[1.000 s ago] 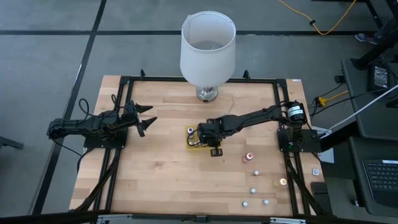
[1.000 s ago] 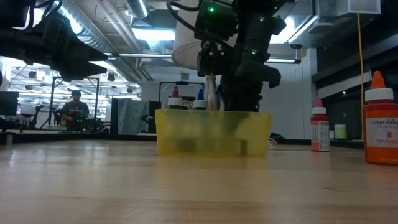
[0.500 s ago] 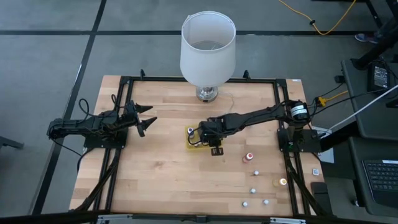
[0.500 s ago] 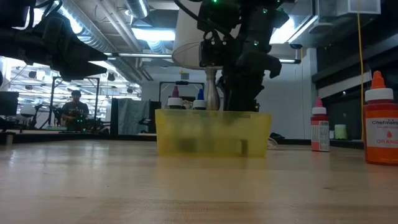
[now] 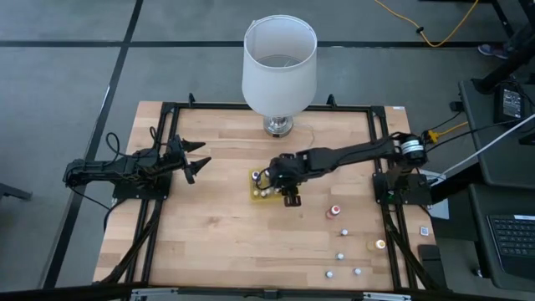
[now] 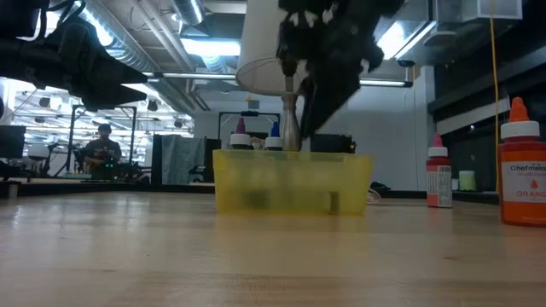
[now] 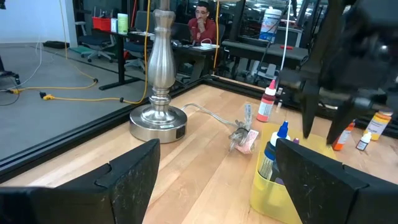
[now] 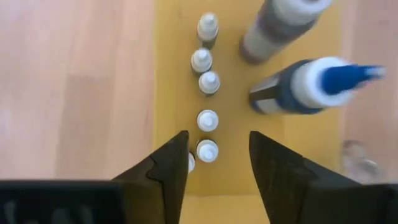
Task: Pick & Place food coloring
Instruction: Put the top small red food coloring bottle into the yellow bin
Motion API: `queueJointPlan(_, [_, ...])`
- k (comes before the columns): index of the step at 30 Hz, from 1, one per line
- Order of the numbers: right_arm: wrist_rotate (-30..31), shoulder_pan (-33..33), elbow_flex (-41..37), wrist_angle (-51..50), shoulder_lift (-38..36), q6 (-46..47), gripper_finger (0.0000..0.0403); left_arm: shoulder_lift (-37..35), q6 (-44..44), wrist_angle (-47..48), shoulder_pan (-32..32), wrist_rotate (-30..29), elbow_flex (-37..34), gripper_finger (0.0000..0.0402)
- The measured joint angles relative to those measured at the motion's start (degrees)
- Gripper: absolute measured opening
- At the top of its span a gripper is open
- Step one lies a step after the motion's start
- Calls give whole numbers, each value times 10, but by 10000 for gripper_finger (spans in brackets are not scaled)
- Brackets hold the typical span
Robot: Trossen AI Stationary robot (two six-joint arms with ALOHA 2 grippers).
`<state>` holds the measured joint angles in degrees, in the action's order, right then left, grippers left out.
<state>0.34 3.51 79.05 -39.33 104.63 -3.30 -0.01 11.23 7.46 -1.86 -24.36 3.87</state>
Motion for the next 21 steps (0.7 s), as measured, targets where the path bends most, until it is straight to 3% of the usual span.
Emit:
queueJointPlan(12, [0,47,0,-77,-138,153,240,0,0,0,0,0,0,311])
queueJointPlan(21, [8,114,1,-178,-194,293,248,0,0,0,0,0,0,312])
